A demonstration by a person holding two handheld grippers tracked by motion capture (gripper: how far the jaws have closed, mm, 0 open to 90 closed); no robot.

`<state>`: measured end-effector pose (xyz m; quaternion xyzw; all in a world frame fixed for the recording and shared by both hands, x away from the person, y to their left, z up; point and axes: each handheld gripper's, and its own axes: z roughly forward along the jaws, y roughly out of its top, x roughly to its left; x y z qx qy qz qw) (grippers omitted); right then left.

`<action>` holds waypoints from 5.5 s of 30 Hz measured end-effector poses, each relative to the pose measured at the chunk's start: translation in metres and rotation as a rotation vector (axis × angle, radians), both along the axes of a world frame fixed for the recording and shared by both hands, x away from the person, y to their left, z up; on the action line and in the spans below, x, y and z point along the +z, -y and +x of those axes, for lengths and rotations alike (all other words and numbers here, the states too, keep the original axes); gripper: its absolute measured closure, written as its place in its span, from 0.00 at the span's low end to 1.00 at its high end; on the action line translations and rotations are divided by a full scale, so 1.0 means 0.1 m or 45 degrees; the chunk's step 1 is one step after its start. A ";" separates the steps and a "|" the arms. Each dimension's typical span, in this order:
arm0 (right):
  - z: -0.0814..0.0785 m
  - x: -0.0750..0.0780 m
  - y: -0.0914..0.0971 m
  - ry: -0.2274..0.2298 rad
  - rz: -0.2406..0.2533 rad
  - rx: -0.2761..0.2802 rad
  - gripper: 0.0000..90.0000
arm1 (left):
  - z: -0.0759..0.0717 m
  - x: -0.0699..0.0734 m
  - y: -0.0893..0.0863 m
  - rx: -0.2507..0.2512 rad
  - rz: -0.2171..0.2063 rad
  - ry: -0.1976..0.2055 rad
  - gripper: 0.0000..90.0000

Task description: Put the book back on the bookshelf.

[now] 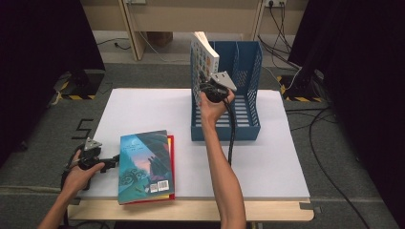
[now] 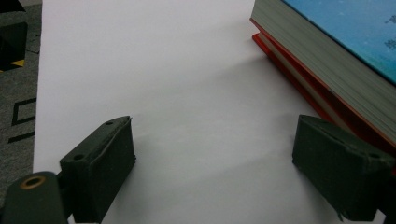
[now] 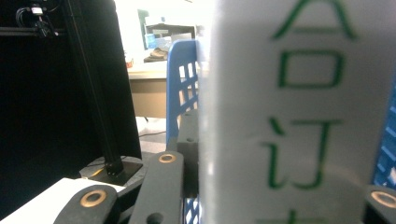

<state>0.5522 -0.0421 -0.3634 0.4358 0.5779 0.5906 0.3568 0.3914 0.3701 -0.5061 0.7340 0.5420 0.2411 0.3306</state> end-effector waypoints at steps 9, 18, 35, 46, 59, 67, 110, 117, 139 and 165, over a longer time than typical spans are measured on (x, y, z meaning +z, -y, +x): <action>0.10 -0.12 -0.02 -0.029 -0.008 -0.005 0.82 | 0.00 0.00 0.00 0.000 -0.001 0.000 0.13; 0.13 -0.15 -0.06 -0.017 -0.025 -0.003 0.82 | 0.00 0.00 0.00 0.000 0.000 0.000 0.13; 0.16 -0.39 -0.04 -0.096 -0.036 0.004 0.81 | 0.00 0.00 0.00 -0.003 0.002 0.001 0.13; 0.06 -0.36 0.00 -0.109 -0.097 0.058 0.78 | 0.00 0.00 0.00 -0.002 0.006 0.005 0.14; -0.22 -0.25 0.06 -0.100 -0.123 0.154 0.60 | 0.00 0.00 0.00 -0.004 0.008 0.004 0.14; -0.36 -0.33 0.19 -0.160 -0.213 0.231 0.59 | 0.00 0.00 0.00 -0.005 0.011 0.002 0.14; -0.82 -0.41 0.28 -0.206 -0.249 0.411 0.49 | 0.00 0.00 0.00 -0.008 0.016 0.002 0.14; -1.00 -0.49 0.38 -0.254 -0.236 0.432 0.45 | 0.00 0.00 0.00 -0.008 0.016 0.003 0.14; -1.23 -0.60 0.54 -0.303 -0.171 0.462 0.44 | 0.00 0.00 -0.01 -0.010 0.012 -0.001 0.14; -1.41 -0.73 0.44 -0.371 -0.143 0.549 0.37 | 0.00 0.00 -0.01 -0.010 0.012 -0.001 0.14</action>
